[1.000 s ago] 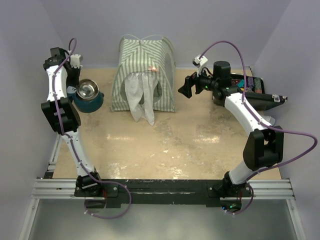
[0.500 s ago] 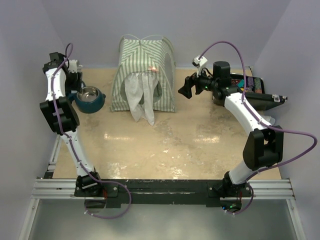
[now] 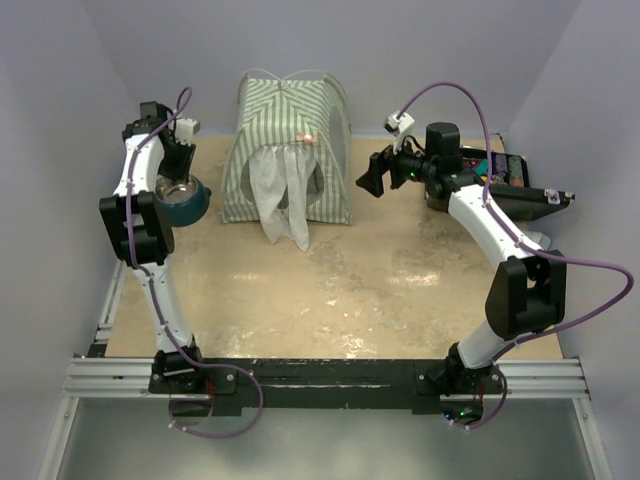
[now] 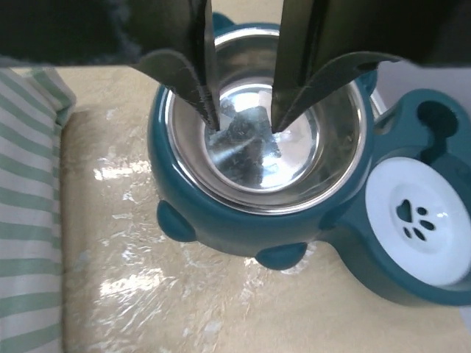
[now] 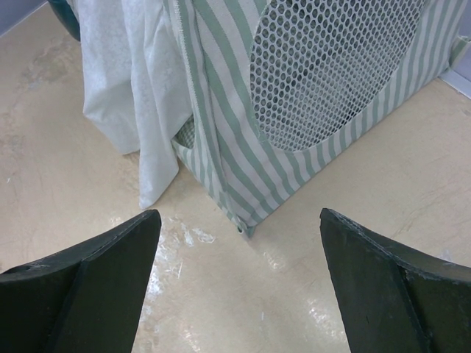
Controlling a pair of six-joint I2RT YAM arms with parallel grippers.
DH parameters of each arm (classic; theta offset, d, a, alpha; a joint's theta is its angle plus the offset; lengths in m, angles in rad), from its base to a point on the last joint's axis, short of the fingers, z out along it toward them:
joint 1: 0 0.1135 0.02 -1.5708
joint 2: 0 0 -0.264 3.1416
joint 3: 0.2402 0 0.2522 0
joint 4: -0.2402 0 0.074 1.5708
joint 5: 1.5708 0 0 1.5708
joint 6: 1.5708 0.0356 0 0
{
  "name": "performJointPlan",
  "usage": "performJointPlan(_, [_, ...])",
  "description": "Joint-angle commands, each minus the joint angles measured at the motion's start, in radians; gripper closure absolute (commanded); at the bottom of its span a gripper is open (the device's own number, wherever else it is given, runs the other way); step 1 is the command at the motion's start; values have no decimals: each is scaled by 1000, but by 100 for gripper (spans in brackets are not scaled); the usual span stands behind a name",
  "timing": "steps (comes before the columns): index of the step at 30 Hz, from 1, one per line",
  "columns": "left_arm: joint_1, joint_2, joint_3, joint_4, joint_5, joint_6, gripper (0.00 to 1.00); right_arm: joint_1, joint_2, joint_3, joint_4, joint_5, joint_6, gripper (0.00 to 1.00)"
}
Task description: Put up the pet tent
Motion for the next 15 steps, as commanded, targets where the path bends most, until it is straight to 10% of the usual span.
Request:
performJointPlan(1, [24,15,-62,-12,5,53,67,-1,-18,26,24,-22,12,7])
performJointPlan(15, [72,-370,-720,-169,-40,705,54,-1,-62,-33,49,-37,16,7])
